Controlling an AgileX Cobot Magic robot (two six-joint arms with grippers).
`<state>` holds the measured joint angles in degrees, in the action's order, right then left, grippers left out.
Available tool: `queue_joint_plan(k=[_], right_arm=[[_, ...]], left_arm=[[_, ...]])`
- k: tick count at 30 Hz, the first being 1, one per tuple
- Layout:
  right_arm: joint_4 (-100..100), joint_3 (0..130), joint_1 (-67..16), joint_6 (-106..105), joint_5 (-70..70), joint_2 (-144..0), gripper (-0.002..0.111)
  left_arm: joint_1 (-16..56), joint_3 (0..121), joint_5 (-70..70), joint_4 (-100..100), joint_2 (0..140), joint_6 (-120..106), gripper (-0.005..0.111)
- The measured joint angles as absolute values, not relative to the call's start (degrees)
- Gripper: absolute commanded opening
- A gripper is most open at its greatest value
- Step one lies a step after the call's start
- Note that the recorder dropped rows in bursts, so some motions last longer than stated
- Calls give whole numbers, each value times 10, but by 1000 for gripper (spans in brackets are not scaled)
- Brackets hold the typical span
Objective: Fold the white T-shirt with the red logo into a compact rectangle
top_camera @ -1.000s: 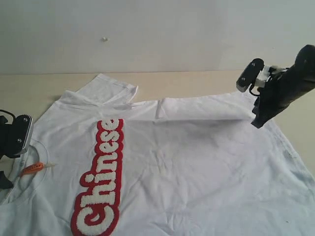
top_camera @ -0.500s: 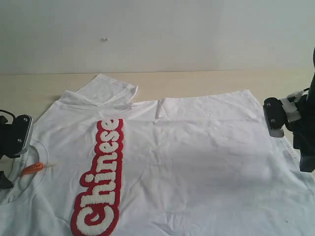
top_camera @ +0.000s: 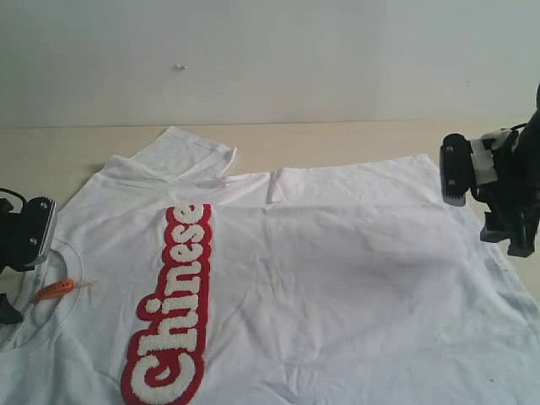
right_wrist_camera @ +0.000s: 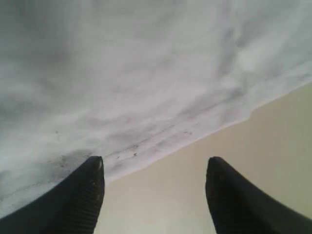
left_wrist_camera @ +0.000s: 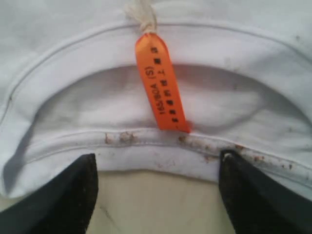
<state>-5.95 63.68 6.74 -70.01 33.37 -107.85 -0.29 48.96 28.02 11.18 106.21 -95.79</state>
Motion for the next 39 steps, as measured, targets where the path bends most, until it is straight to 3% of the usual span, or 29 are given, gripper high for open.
queue_joint_plan(k=[4, 11, 20, 34, 39], right_arm=[[-60, 637, 67, -700, 327, -1070, 63], [-62, 637, 67, -710, 334, -1070, 105], [-61, 637, 67, -874, 482, -1099, 105], [-112, 637, 67, -894, 378, -1104, 105], [-19, 660, 82, -932, 361, -1106, 105]], left_arm=[[-3, 490, 280, 112, 1062, -958, 69], [-3, 490, 280, 112, 1062, -958, 69], [-3, 490, 280, 112, 1062, -958, 69], [-3, 490, 280, 112, 1062, -958, 69], [-3, 490, 280, 112, 1062, -958, 69]])
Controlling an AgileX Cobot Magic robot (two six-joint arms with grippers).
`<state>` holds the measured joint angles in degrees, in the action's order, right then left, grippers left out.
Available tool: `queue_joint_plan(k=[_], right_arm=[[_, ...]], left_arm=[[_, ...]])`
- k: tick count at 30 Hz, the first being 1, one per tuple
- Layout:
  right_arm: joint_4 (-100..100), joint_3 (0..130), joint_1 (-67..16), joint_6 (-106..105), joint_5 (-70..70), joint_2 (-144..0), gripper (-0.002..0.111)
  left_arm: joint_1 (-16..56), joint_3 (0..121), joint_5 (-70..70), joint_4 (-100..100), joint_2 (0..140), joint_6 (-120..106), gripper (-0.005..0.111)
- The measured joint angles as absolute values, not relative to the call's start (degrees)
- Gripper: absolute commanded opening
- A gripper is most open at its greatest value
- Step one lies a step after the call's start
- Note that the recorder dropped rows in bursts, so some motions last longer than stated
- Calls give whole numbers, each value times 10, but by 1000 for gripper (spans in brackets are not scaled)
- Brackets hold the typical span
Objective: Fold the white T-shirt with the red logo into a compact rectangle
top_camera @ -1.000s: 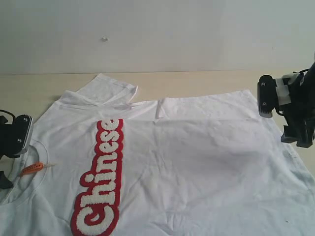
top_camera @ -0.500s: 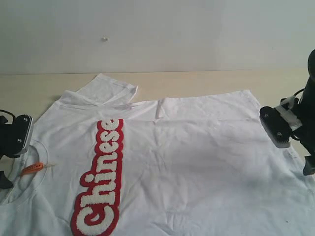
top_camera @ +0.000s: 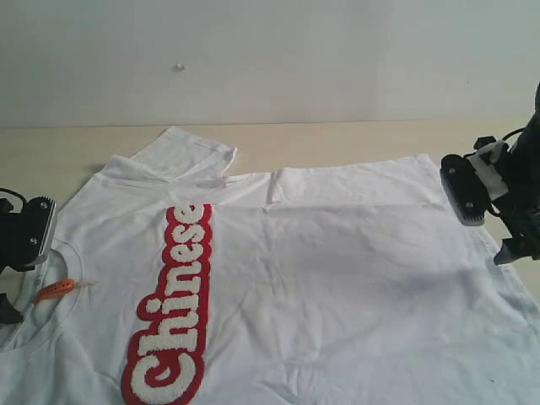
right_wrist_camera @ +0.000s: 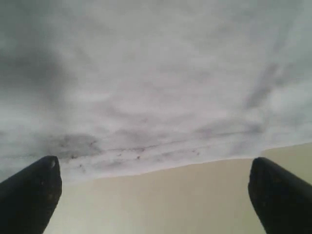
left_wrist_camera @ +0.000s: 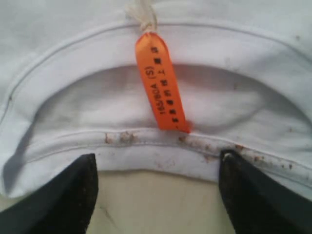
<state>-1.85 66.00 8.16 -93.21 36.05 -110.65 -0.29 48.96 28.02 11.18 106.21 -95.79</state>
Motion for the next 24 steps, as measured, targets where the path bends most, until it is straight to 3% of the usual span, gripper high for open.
queue_joint_plan(k=[24], right_arm=[[-36, 712, 95, -902, 448, -1177, 105]], left_arm=[[-3, 490, 280, 112, 1062, -958, 69]])
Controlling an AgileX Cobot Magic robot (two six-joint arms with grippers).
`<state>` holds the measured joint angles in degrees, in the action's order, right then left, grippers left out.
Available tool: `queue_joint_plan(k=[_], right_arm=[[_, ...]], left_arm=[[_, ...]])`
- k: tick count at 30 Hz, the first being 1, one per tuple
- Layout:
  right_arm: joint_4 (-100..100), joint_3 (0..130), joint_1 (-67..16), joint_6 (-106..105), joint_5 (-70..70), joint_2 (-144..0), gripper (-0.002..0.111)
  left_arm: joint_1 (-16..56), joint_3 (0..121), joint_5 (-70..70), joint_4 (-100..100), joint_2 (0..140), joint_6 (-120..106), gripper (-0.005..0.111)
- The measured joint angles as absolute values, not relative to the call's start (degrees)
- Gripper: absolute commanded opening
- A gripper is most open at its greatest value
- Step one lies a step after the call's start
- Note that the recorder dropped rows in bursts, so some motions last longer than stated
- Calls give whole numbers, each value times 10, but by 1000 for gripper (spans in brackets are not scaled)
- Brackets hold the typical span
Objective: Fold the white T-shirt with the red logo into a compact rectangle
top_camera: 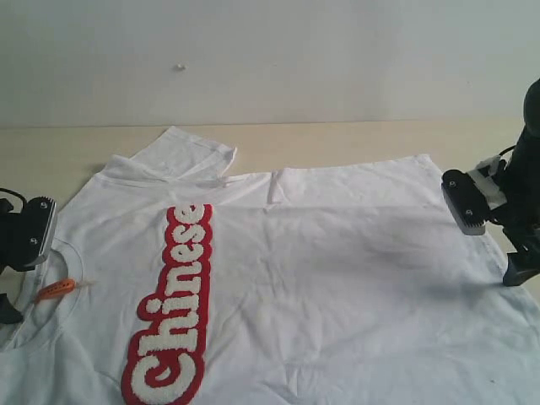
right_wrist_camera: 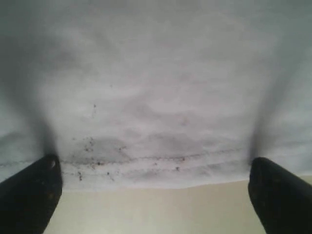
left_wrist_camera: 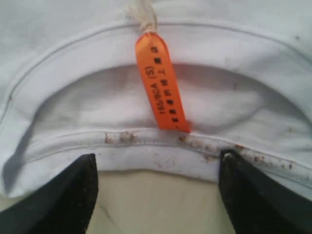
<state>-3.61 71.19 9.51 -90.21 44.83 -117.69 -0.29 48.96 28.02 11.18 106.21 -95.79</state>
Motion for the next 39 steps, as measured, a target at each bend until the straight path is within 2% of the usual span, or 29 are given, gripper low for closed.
queue_joint_plan(k=[8, 20, 25, 28, 34, 39], right_arm=[[-34, 712, 95, -923, 443, -1177, 105], [-24, 713, 95, -904, 350, -1177, 105], [-28, 718, 95, -941, 385, -1181, 105], [-47, 722, 94, -1035, 488, -1195, 105], [-58, 723, 94, -955, 490, -1203, 105], [-57, 723, 94, -972, 490, -1201, 105]], left_arm=[[-3, 490, 280, 112, 1062, -958, 69], [-3, 490, 280, 112, 1062, -958, 69], [-3, 490, 280, 112, 1062, -958, 69], [-3, 490, 279, 112, 1062, -958, 69], [-3, 490, 274, 112, 1062, -958, 69], [-3, 490, 273, 114, 1063, -958, 69]])
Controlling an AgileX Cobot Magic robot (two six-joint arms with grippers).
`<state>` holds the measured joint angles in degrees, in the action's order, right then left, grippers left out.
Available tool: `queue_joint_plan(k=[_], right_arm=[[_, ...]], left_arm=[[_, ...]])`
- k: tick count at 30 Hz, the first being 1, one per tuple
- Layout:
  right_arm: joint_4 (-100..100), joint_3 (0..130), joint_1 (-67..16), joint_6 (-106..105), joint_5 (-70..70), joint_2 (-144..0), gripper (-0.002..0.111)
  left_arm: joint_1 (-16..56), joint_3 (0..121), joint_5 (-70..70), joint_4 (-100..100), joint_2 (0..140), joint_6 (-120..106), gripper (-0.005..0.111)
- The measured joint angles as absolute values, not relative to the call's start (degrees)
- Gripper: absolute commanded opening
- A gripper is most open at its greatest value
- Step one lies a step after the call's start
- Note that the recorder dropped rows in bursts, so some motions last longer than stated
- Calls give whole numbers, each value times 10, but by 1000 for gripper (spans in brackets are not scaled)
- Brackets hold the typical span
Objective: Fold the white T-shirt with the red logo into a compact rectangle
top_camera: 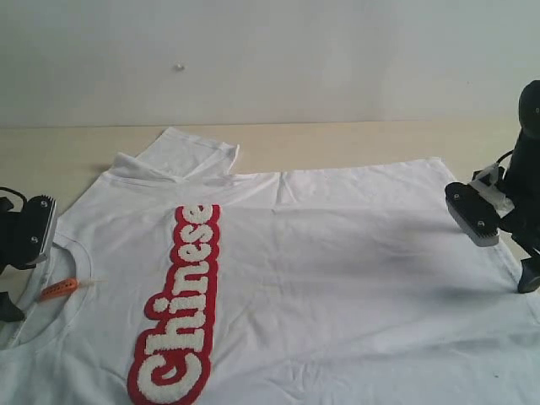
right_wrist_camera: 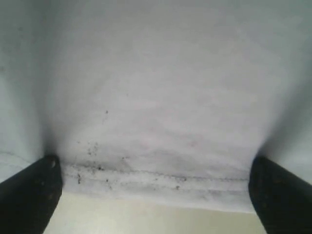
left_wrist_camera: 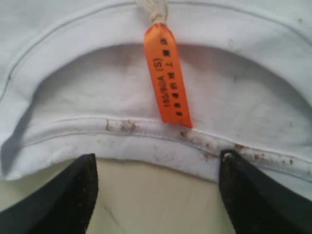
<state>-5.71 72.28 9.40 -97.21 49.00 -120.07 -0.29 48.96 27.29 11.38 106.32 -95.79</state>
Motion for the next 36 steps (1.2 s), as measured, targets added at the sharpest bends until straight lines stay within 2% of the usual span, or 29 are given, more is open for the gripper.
queue_joint_plan(k=[8, 25, 27, 29, 33, 34, 36], right_arm=[[-61, 723, 95, -907, 490, -1201, 105], [-62, 723, 95, -905, 490, -1201, 105], [-62, 723, 95, -905, 490, -1201, 105], [-63, 723, 95, -905, 490, -1201, 105], [-63, 723, 95, -905, 490, -1201, 105], [-63, 723, 95, -905, 490, -1201, 105], [-63, 723, 95, -905, 490, -1201, 105]], left_arm=[[-3, 490, 278, 115, 1063, -965, 69], [-3, 500, 293, 120, 1075, -998, 68], [-3, 500, 297, 120, 1079, -998, 59], [-3, 504, 311, 120, 1083, -998, 45], [-3, 504, 329, 119, 1085, -998, 41], [-3, 504, 330, 119, 1086, -998, 41], [-3, 504, 331, 119, 1086, -998, 53]])
